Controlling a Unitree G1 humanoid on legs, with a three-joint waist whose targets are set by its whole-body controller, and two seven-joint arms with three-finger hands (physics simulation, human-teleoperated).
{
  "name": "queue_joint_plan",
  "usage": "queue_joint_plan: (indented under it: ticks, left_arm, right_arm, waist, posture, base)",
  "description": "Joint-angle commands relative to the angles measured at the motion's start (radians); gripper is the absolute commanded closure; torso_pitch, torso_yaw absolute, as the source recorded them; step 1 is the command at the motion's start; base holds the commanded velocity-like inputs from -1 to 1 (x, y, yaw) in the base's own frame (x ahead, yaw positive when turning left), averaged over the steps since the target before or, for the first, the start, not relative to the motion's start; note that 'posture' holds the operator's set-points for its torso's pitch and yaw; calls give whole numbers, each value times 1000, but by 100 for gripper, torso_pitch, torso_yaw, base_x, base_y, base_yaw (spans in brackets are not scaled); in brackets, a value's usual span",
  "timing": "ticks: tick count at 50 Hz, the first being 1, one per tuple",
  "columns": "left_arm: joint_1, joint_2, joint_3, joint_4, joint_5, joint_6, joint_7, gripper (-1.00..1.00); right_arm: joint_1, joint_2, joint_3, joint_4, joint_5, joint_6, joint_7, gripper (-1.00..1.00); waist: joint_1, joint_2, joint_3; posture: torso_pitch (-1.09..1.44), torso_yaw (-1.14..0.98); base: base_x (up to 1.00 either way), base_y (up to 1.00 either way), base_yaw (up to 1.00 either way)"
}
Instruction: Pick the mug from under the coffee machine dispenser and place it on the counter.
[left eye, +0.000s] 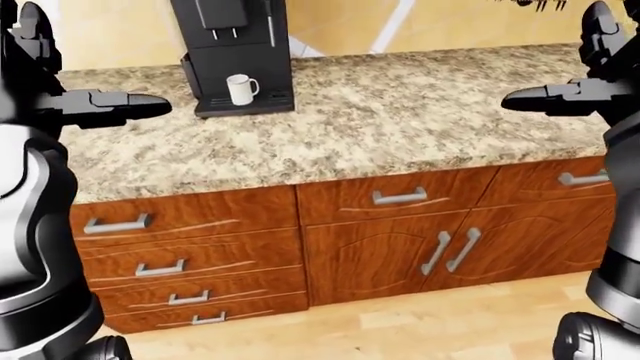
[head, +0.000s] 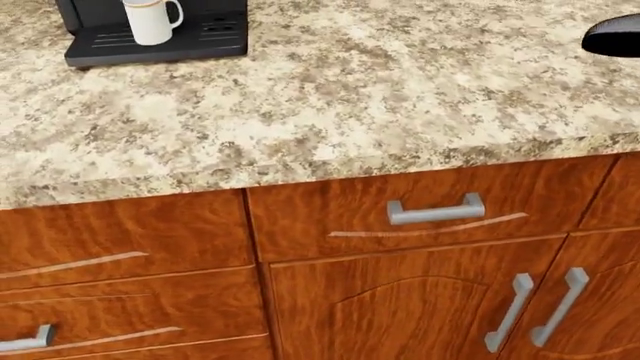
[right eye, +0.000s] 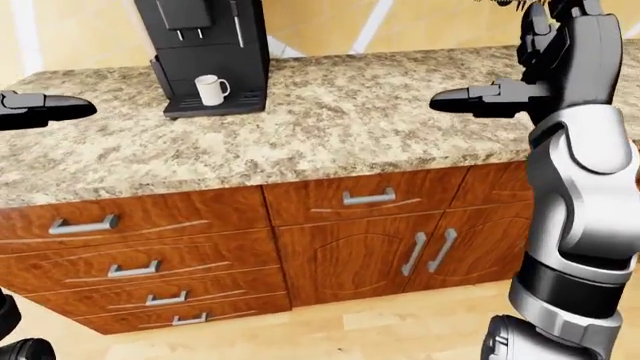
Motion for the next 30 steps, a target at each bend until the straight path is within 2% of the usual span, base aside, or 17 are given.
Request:
queue_joint_plan:
  ticks: [1, 2, 3, 6, 9, 12, 13, 14, 15, 17, 20, 23, 25, 26, 27, 28, 30]
  left_arm:
    - [-19, 11, 10, -17, 3, -19, 4, -100]
    - [-19, 11, 10, -17, 3, -20, 4, -100]
    - [-19, 11, 9, -17, 4, -20, 4, -100]
    - [-20, 12, 10, -18, 3, -18, 4, -100]
    - [-19, 12, 10, -19, 3, -17, 3, -100]
    - [-20, 13, 11, -20, 2, -16, 3, -100]
    - [-19, 13, 11, -21, 2, -15, 3, -100]
    - [-19, 13, 11, -21, 2, -15, 3, -100]
    - [-20, 14, 11, -21, 2, -15, 3, -100]
    - [-20, 14, 11, -21, 2, -15, 3, -100]
    - [-19, 15, 12, -22, 1, -13, 3, -100]
    - [-21, 17, 12, -22, 1, -12, 3, -100]
    - [-20, 17, 13, -23, 0, -12, 3, -100]
    - [-20, 17, 13, -23, 0, -12, 3, -100]
    - [-22, 18, 13, -24, -1, -10, 3, -100]
    - [-22, 18, 13, -23, -1, -10, 3, -100]
    - [-21, 18, 14, -24, -1, -10, 3, -100]
  right_arm:
    - [-20, -16, -5, -18, 5, -19, -1, -100]
    - [-21, -17, -6, -18, 7, -17, -2, -100]
    - [-21, -16, -6, -17, 9, -17, -3, -100]
    - [-20, -18, -6, -17, 10, -19, -3, -100]
    - [-20, -18, -7, -17, 13, -17, -6, -100]
    - [-21, -19, -8, -19, 17, -15, -8, -100]
    - [-21, -20, -8, -19, 18, -14, -8, -100]
    - [-21, -20, -8, -20, 18, -14, -9, -100]
    - [-21, -21, -8, -19, 19, -14, -9, -100]
    - [-23, -23, -7, -16, 19, -16, -10, -100]
    - [-21, -23, -7, -16, 20, -17, -10, -100]
    - [-25, -25, -8, -16, 22, -17, -12, -100]
    - [-24, -25, -8, -19, 23, -16, -12, -100]
    - [-23, -25, -8, -19, 23, -16, -12, -100]
    - [-24, -26, -7, -19, 23, -16, -12, -100]
    - [-25, -27, -7, -19, 23, -15, -12, -100]
    - [-26, -28, -7, -19, 24, -15, -13, -100]
  waist:
    - [3, 5, -29]
    - [2, 15, -18]
    - [6, 14, -19]
    - [14, -9, -29]
    - [18, -36, -19]
    - [25, -77, -20]
    - [27, -99, -25]
    - [29, -132, -37]
    - [25, -105, -34]
    - [18, -118, -19]
    - [11, -94, -26]
    - [7, -63, -11]
    - [1, -33, -12]
    - [-2, -9, -16]
    - [-4, 25, -29]
    - [2, 6, -33]
    - [6, 11, -19]
  posture:
    - [0, 0]
    - [0, 0]
    - [0, 0]
    - [0, 0]
    - [0, 0]
    - [0, 0]
    - [0, 0]
    - [0, 0]
    - [0, 0]
    - [0, 0]
    - [0, 0]
    - [0, 0]
    - [0, 0]
    - [0, 0]
    - [0, 0]
    - [0, 0]
    - [0, 0]
  base:
    - [24, 2, 0]
    - [21, 1, 0]
    - [21, 0, 0]
    - [20, 0, 0]
    - [20, 0, 0]
    - [20, 0, 0]
    - [19, 0, 0]
    - [20, 0, 0]
    - [20, 1, 0]
    - [20, 0, 0]
    - [20, 0, 0]
    - [20, 0, 0]
    - [20, 0, 0]
    - [20, 0, 0]
    - [18, 0, 0]
    - [20, 0, 0]
    - [20, 0, 0]
